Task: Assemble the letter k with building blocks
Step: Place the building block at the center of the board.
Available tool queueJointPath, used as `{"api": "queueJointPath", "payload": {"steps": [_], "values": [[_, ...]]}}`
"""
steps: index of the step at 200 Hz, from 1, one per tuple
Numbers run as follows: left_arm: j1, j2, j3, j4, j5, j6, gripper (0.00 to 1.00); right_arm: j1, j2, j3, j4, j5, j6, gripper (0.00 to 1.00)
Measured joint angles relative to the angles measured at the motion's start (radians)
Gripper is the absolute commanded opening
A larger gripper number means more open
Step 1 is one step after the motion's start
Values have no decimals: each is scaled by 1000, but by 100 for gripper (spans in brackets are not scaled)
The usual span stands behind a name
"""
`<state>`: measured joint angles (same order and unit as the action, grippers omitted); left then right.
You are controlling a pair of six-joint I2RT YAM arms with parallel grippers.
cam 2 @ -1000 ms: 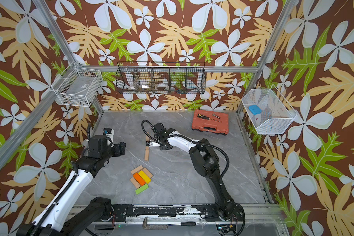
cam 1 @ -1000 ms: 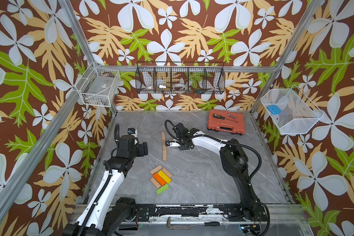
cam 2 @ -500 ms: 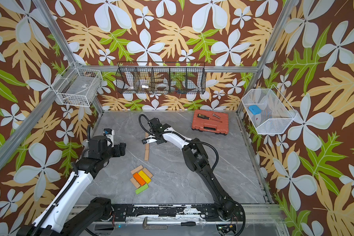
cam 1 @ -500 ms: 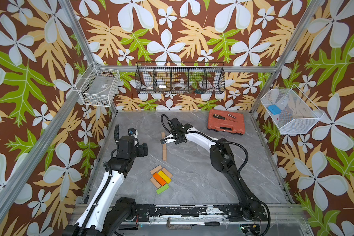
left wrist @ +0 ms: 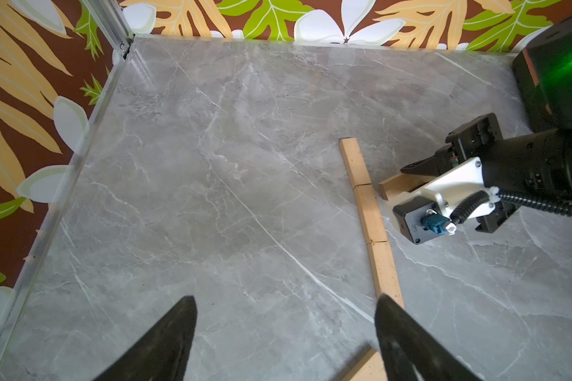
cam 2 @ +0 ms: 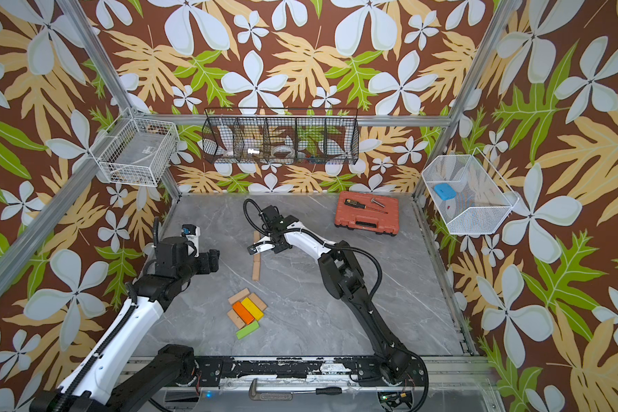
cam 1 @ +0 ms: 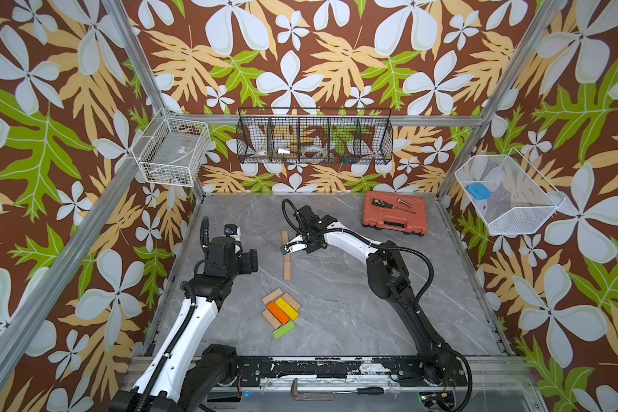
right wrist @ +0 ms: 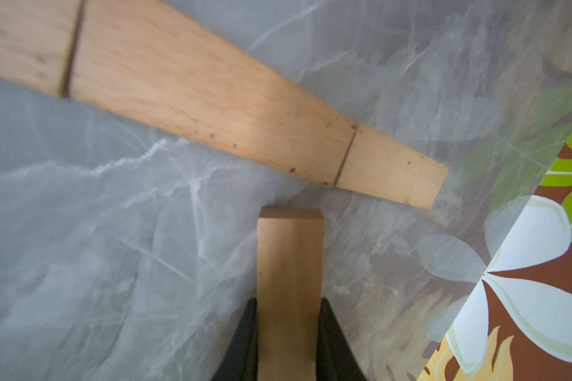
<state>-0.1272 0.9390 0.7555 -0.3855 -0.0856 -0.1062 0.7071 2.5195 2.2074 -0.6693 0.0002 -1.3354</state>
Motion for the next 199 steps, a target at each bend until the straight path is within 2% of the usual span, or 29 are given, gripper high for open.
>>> {"api": "queueJointPath", "payload": {"steps": [85,108,199], "values": [[0,0,-4,0,-8,0,87,-5,32,26,36,-1,42,9],[0,-1,-4,0,-10,0,87,-5,34,27,44,0,48,16],[0,-2,-6,0,-11,3,86,-5,26,11,59,-1,51,28]]}}
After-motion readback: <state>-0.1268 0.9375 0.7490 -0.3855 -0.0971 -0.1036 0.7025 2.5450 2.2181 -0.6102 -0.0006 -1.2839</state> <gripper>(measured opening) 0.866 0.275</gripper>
